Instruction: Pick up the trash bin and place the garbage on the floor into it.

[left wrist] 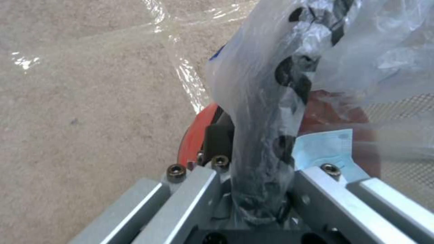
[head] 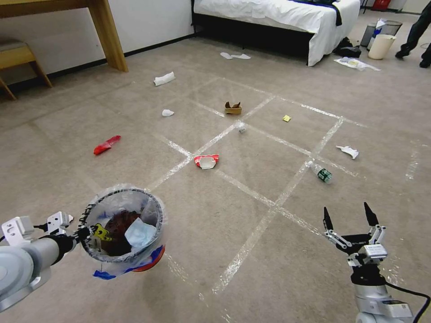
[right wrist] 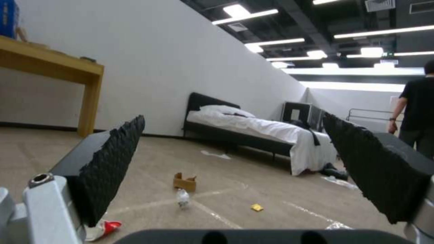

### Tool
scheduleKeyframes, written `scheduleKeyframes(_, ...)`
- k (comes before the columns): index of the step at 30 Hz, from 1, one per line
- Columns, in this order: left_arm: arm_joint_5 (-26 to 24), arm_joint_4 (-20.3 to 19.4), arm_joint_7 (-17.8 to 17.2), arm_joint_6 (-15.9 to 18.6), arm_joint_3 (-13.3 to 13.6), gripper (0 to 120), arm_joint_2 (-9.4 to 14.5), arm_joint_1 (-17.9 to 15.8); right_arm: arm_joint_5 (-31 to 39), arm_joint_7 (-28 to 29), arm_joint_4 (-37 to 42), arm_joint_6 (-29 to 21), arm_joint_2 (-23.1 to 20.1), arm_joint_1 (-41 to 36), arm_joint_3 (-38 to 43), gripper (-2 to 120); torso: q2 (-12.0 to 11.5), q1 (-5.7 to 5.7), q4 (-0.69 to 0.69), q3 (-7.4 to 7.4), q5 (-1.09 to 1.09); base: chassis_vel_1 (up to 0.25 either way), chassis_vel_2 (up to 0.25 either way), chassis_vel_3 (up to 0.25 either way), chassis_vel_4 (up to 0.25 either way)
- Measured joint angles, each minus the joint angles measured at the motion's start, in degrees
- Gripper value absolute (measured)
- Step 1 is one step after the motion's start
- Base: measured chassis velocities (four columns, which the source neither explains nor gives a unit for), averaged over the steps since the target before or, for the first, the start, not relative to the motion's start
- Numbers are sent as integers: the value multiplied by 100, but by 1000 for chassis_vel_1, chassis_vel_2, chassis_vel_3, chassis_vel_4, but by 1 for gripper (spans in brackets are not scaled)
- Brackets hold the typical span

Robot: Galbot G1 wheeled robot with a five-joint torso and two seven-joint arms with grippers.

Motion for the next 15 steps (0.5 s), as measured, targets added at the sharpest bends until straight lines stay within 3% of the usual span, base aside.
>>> scheduleKeyframes(15,7,26,14,-16,1,1,46,-9,-55,29,-71,6,9,52,-34,100,0,0,-1,0,0,-47,40,40,-37)
